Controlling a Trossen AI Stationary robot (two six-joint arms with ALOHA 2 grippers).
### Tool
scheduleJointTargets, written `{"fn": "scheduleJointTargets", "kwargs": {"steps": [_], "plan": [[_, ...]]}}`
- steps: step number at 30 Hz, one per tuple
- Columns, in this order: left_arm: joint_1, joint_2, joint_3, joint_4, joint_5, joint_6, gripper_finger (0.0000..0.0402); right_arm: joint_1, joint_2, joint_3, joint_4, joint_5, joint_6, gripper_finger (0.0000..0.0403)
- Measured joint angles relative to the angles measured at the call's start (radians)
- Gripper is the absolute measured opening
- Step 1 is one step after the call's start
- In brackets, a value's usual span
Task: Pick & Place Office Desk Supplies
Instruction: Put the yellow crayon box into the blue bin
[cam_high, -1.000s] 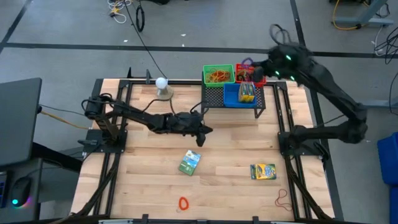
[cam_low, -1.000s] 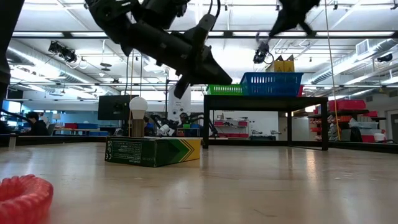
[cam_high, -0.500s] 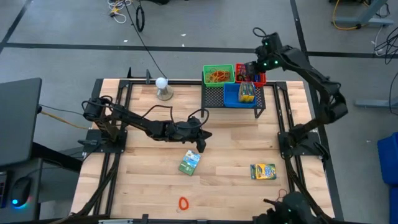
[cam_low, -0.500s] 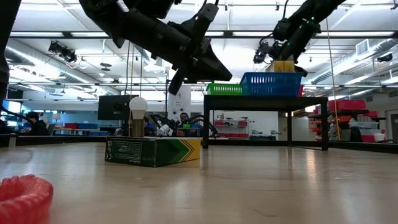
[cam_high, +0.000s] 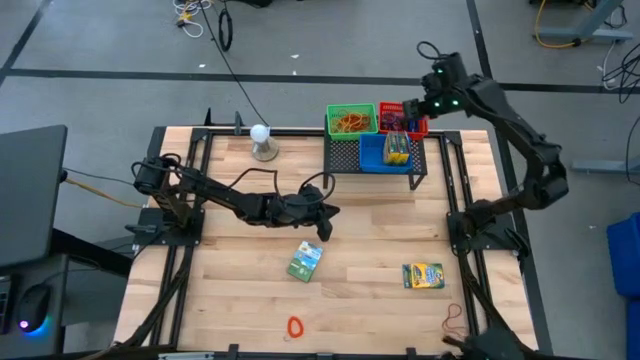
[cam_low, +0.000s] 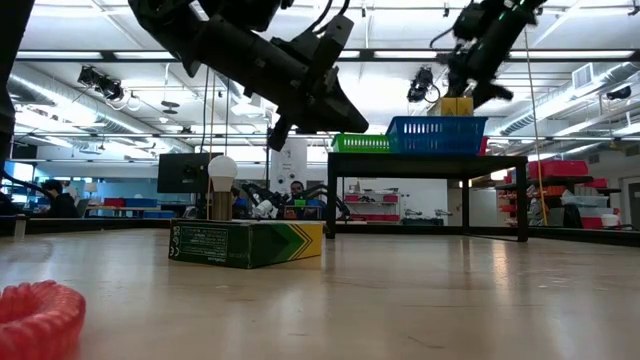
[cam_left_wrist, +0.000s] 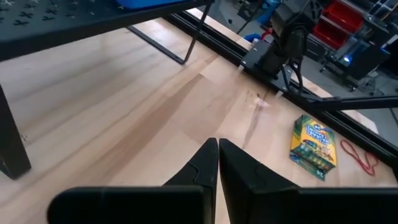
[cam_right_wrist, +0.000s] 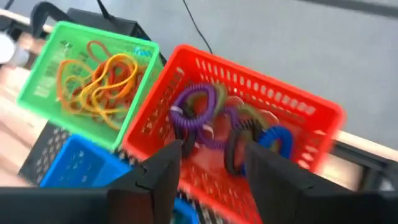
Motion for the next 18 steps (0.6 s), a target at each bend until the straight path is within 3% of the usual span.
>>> {"fn": "scheduleJointTargets", "kwargs": {"steps": [5,10,18], "plan": [[-0.004,0.0,0.0,0.0,0.005,0.02,0.0021,0.042,-0.138,0.056,-0.173,0.051,-0.075,0.0119],[-0.007,0.0,0.0,0.0,0.013,0.048,0.002,0.218,-0.351,0.057,-0.307,0.086,-0.069,0.0014],[-0.006,0.0,0.0,0.0,0.025,0.051,0.002,0.63,-0.566,-0.027,-0.454,0.136,0.135,0.0004]]}}
